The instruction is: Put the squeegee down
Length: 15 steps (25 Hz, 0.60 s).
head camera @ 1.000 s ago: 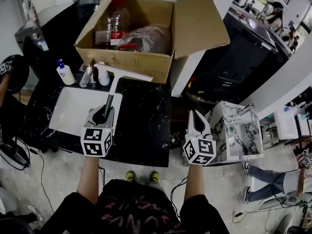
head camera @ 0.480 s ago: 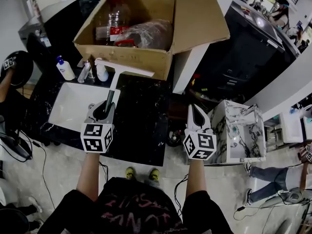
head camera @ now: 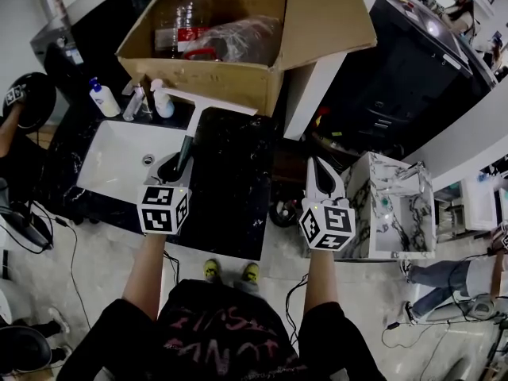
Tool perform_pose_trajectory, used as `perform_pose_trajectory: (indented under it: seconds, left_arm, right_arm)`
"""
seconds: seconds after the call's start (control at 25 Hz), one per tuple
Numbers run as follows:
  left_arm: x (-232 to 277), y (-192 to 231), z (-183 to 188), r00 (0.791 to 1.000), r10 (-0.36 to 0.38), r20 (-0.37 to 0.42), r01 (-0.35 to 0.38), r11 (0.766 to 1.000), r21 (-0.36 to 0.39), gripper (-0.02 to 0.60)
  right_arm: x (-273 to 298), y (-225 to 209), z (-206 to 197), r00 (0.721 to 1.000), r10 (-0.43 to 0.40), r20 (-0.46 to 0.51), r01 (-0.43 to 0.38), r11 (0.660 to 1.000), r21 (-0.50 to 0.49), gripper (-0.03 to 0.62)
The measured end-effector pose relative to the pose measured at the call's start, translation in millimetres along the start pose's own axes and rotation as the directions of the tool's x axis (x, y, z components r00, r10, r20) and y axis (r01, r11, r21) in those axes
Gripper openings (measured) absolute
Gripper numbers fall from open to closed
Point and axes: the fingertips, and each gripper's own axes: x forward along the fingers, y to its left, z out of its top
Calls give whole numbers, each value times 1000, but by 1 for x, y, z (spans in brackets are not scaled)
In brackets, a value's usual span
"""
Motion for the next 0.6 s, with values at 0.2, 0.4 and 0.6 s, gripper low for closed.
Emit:
perform_pose_trajectory:
  seconds: [0.2,0.4,0.6]
  left_arm:
    - [9,-10,-11,999,-12,-38,13,1000,17,103]
    - [17,-18,-21,997,-31,-66,33,999,19,103]
    - [26,-23,-34,994,-37,-100,39,999,20,102]
  right_arm:
    - [1,-4,-3,1000,8,-4,-8,1000,5,12]
    - [1,-7,-7,1000,10,-8,-10,1000,17,12]
    - [0,-8,-13,1000,10,-19,-10,1000,19,12]
